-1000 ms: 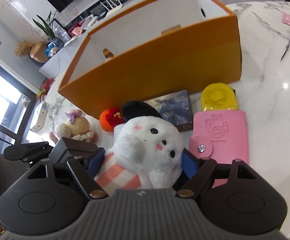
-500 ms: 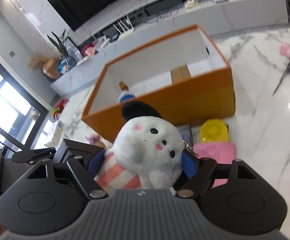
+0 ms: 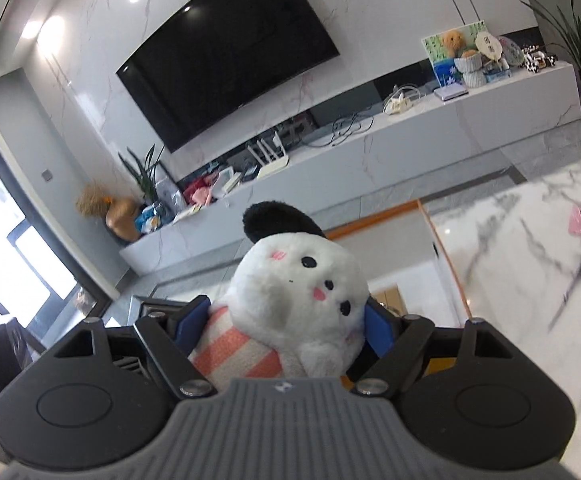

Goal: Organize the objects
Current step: 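Carry the black case with the left tool while the right tool carries the plush over the box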

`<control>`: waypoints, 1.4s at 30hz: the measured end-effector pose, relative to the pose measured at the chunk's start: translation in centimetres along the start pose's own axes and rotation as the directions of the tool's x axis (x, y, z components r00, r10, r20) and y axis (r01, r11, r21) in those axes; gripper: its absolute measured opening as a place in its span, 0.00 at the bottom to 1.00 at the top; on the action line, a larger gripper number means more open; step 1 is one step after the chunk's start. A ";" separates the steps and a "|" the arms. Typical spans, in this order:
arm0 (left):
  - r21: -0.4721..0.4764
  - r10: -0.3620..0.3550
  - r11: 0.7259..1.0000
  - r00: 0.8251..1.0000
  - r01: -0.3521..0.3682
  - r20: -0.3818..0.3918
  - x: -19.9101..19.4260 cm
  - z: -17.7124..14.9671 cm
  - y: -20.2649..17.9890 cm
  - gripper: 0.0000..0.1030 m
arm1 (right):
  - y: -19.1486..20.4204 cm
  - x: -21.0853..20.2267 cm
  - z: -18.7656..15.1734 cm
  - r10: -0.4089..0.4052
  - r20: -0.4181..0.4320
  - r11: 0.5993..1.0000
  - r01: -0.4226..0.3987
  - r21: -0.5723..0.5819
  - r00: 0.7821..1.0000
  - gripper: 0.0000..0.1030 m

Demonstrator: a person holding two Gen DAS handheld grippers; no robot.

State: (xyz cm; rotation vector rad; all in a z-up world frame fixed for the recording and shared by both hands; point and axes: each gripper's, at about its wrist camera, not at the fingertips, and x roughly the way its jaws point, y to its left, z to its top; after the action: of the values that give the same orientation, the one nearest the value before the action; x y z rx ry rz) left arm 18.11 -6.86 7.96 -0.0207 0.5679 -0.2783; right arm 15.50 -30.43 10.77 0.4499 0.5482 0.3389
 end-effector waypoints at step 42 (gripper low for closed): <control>-0.197 0.008 0.977 0.941 -0.079 -0.338 15.6 0.3 2.8 0.37 | -4.6 15.4 -1.9 -0.250 -0.284 0.963 0.208 -0.169 0.926 0.79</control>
State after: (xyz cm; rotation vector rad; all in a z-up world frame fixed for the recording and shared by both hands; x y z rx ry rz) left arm 31.57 -8.32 -0.26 -0.1655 0.9359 -0.1776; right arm 27.67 -27.21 0.60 0.1977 0.8643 0.2184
